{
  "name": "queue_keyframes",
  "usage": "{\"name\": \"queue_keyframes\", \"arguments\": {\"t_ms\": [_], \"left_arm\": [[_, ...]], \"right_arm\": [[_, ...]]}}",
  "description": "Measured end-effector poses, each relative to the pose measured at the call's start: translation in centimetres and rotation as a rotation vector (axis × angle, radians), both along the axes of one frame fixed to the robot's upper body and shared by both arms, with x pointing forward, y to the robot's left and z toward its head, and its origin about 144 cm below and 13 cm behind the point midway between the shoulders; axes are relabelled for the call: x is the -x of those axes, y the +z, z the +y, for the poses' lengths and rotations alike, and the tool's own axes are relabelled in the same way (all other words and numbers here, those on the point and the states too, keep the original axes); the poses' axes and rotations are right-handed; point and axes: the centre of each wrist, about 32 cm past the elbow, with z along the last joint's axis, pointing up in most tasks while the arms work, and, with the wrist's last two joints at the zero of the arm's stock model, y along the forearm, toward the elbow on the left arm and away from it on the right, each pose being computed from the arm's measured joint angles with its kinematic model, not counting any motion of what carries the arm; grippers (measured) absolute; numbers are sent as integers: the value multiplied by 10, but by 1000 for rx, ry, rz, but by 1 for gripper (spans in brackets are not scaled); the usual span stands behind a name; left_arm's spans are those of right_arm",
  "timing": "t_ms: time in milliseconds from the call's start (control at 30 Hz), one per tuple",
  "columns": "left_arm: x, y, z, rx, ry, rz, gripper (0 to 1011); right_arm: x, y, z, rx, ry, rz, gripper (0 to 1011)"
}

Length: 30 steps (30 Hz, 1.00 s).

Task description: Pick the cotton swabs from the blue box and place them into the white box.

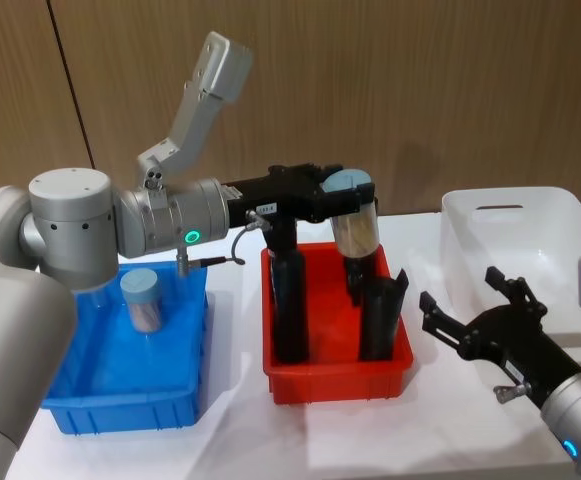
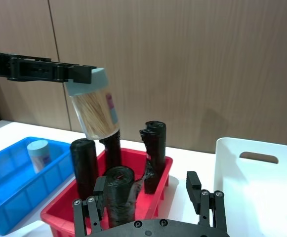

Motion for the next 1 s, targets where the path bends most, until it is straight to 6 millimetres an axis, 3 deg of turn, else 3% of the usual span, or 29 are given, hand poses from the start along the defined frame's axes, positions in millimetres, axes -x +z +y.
{"name": "queue_keyframes", "arguments": {"t_ms": [1000], "left_arm": [[-2, 1, -2, -1, -12, 6, 670]], "right_arm": [[-61, 54, -4, -34, 215, 141, 1001]]}}
